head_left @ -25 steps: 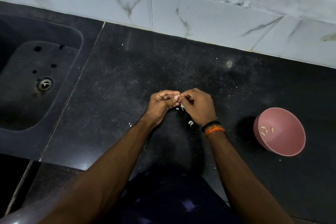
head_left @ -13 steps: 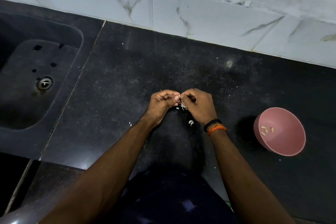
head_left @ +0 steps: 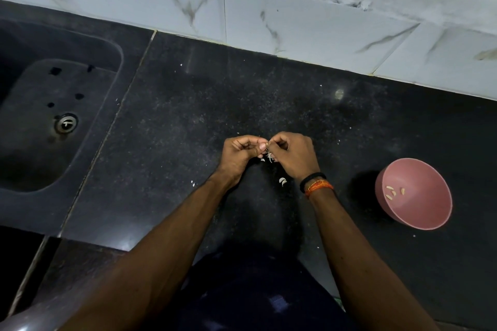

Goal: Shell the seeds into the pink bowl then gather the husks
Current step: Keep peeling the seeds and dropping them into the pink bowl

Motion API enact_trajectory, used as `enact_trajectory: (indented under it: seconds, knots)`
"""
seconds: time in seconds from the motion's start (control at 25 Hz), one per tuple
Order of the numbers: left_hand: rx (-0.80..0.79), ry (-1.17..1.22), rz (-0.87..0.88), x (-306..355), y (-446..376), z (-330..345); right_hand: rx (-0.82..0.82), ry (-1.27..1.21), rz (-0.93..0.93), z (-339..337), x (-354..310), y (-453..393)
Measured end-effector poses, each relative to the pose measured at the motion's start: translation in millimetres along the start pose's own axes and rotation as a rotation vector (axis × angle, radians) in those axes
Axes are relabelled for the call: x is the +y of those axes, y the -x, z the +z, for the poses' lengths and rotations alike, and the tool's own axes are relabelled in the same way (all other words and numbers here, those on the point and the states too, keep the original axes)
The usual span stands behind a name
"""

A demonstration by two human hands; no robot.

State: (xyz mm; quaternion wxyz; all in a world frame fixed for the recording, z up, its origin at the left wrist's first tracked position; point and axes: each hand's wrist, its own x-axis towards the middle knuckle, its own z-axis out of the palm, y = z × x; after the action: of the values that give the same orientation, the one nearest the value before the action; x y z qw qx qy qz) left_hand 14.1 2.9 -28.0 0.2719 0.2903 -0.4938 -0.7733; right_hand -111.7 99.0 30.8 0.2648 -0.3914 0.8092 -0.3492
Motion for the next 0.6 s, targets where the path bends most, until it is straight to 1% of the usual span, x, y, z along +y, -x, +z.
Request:
enact_trajectory:
  seconds: [0.24,0.6]
  knots:
    - [-0.055,0.001,-0.014,-0.6,-2.1,-0.2,0.041,0.070,0.054,2.9,-6.3,0.4]
    - [-0.050,0.120,-0.070,5.2,-0.3,-0.7,0.085,0.099,0.125,-1.6,1.2,1.8]
